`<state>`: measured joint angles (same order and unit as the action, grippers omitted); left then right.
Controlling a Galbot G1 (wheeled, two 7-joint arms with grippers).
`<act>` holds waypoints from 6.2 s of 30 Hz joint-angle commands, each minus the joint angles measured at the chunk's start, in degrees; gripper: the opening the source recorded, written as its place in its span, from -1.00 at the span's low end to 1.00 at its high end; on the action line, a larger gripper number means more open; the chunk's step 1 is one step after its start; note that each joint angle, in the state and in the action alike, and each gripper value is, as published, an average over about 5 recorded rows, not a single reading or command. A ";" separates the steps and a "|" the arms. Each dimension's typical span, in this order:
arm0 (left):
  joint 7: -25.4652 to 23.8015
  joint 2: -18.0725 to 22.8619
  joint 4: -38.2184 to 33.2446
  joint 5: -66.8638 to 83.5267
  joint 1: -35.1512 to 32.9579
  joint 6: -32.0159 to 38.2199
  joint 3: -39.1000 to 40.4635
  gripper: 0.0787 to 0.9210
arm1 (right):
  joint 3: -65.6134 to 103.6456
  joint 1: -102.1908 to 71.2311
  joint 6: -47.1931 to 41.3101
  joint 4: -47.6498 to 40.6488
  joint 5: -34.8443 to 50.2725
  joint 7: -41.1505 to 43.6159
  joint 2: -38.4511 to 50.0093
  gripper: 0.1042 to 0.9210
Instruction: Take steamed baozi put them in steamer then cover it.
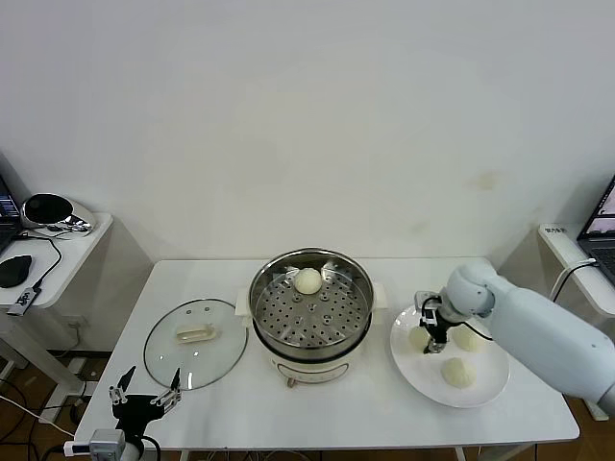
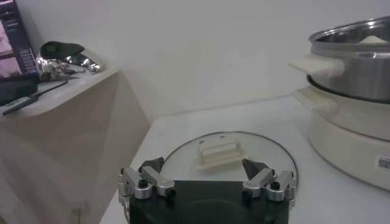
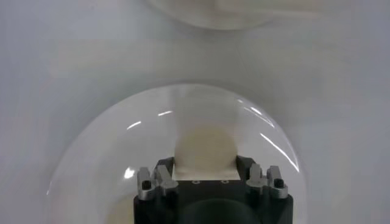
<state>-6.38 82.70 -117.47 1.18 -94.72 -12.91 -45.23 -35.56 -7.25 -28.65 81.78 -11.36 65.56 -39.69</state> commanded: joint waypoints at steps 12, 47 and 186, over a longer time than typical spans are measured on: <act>0.29 -0.80 -1.95 -0.64 1.91 -1.02 -0.29 0.77 | -24.43 43.28 -8.04 6.63 27.89 6.22 -7.14 0.28; -0.02 -0.57 -2.30 -0.14 2.65 -0.95 -0.16 0.77 | -26.23 26.49 -9.13 -18.91 23.85 1.26 -41.42 0.28; -0.79 0.82 1.57 -2.05 0.12 -0.69 1.84 0.77 | 4.95 -11.93 3.97 1.54 -2.97 1.02 7.08 0.32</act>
<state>-7.15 83.56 -115.90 -0.85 -94.61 -13.62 -43.39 -30.66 -19.28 -24.65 83.31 -14.31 66.79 -32.57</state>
